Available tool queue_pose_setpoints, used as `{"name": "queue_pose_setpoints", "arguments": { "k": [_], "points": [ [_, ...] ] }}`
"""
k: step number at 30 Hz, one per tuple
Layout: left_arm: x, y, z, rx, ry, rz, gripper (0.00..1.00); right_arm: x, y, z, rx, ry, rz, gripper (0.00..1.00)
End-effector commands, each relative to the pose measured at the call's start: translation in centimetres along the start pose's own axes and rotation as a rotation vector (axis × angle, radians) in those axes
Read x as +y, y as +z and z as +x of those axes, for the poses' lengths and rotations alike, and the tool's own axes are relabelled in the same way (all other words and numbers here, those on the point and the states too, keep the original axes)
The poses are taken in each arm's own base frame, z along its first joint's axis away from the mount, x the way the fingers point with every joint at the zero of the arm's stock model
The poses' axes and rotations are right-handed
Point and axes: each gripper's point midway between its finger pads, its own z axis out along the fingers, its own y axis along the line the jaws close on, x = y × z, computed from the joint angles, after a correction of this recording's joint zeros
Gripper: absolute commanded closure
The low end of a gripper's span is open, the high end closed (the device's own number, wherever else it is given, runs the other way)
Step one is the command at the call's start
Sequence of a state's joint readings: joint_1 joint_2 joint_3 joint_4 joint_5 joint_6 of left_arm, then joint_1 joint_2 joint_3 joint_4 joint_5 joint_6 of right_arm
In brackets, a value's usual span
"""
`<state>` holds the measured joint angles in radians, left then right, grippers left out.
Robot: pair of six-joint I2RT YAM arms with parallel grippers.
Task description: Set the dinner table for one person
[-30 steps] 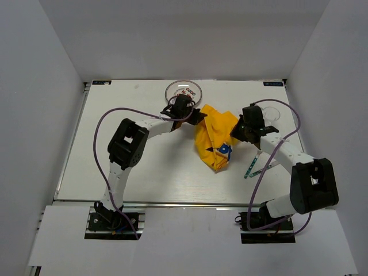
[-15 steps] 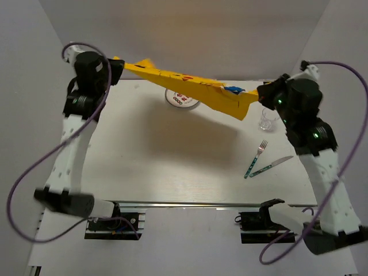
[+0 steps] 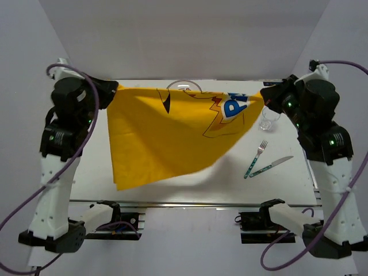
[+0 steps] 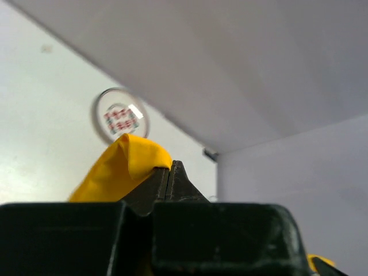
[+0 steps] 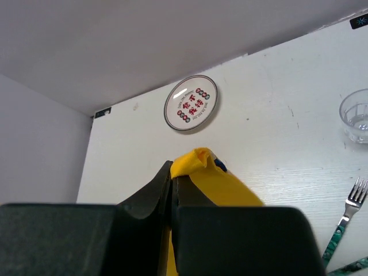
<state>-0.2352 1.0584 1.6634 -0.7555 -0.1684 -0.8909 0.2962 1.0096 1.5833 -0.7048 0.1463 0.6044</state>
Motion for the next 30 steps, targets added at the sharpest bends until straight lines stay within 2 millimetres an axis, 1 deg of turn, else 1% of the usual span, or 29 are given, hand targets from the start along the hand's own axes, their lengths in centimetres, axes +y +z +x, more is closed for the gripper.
{"name": "queue_pose_setpoints", "arguments": {
  "k": [1,2,3,4,5,6,7,8,9,10,11,12,14,15,16,17,18,19,20,21,22,23,24,25,26,27,28,29,30],
  "points": [
    [2.1,3.1,2.1,0.062,0.044,-0.071,1.00,0.8,2.5,-1.2,0.008,-0.062,-0.008,1.00],
    [2.7,5.0,3.1,0.095,0.060,-0.094,1.00,1.5,2.8,-2.3,-0.008,-0.076,-0.020,1.00],
    [2.5,6.2,3.4,0.109,0.070,-0.098,1.00,1.4,5.0,-1.8,0.028,-0.086,-0.005,1.00],
    [1.2,6.7,2.3,0.102,0.078,-0.070,1.00,1.6,5.9,-1.9,0.038,-0.095,-0.004,1.00],
    [1.0,7.8,2.5,0.121,0.092,-0.076,1.00,2.9,5.8,-3.9,0.002,-0.108,-0.027,1.00],
    [2.1,10.5,3.6,0.165,0.110,-0.120,1.00,2.5,8.3,-3.3,0.044,-0.119,-0.001,1.00],
    [1.9,11.5,3.5,0.179,0.110,-0.116,1.00,2.8,9.0,-3.8,0.040,-0.126,-0.005,1.00],
    [0.1,12.0,2.5,0.161,0.115,-0.064,1.00,3.4,10.5,-4.7,0.031,-0.132,-0.011,1.00],
    [0.8,14.0,2.8,0.172,0.119,-0.082,1.00,3.5,11.3,-5.0,0.028,-0.136,-0.009,1.00],
    [0.4,14.6,2.2,0.165,0.125,-0.068,1.00,3.6,11.9,-5.3,0.026,-0.137,-0.014,1.00],
    [-1.6,14.8,0.9,0.128,0.126,-0.008,1.00,3.5,13.7,-4.9,0.049,-0.136,-0.021,1.00],
    [-1.2,16.0,0.7,0.122,0.128,-0.012,1.00,4.0,14.0,-6.1,0.020,-0.137,-0.043,1.00],
    [-2.7,16.6,0.3,0.124,0.127,0.074,1.00,4.0,15.0,-6.0,0.027,-0.128,-0.061,1.00],
    [-2.8,16.7,-0.2,0.109,0.133,0.095,1.00,3.9,15.4,-5.4,0.049,-0.126,-0.084,1.00],
    [-3.2,16.5,-0.4,0.096,0.154,0.119,1.00,4.2,15.6,-5.7,0.030,-0.125,-0.103,1.00],
    [-2.8,16.9,0.1,0.097,0.160,0.131,1.00,4.4,15.1,-5.7,0.026,-0.126,-0.120,1.00],
    [-3.2,15.9,-0.3,0.081,0.168,0.150,1.00,3.3,15.7,-4.2,0.061,-0.129,-0.104,1.00],
    [-2.7,15.6,-0.1,0.075,0.173,0.143,1.00,3.0,15.8,-4.0,0.053,-0.130,-0.108,1.00],
    [-2.5,15.3,-0.2,0.055,0.174,0.145,1.00,3.0,14.8,-3.9,0.046,-0.132,-0.116,1.00],
    [0.4,15.8,2.1,0.102,0.173,0.091,1.00,2.5,14.7,-2.9,0.058,-0.133,-0.116,1.00],
    [0.4,13.9,1.8,0.078,0.170,0.107,1.00,1.2,14.3,-1.0,0.077,-0.128,-0.107,1.00],
    [0.9,13.3,2.0,0.058,0.166,0.117,1.00,0.8,14.0,0.2,0.093,-0.124,-0.115,1.00],
    [5.3,13.5,5.7,0.130,0.153,0.042,1.00,0.1,13.6,1.3,0.102,-0.119,-0.115,1.00],
    [4.7,11.2,5.0,0.084,0.144,0.083,1.00,-1.8,12.6,4.7,0.154,-0.102,-0.095,1.00],
    [6.2,10.4,6.0,0.094,0.131,0.056,1.00,-2.1,12.1,5.7,0.148,-0.094,-0.117,1.00],
    [10.5,9.9,9.6,0.165,0.117,-0.020,1.00,-2.7,11.4,7.1,0.160,-0.088,-0.125,1.00],
    [11.7,8.8,10.6,0.177,0.086,-0.038,1.00,-4.9,9.9,10.6,0.210,-0.070,-0.097,1.00],
    [12.2,6.4,10.7,0.166,0.068,-0.039,0.97,-5.2,9.1,12.1,0.227,-0.043,-0.121,1.00],
    [15.3,4.1,12.6,0.187,0.049,-0.104,0.95,-6.6,7.4,15.5,0.278,-0.015,-0.128,1.00]
  ]
}}
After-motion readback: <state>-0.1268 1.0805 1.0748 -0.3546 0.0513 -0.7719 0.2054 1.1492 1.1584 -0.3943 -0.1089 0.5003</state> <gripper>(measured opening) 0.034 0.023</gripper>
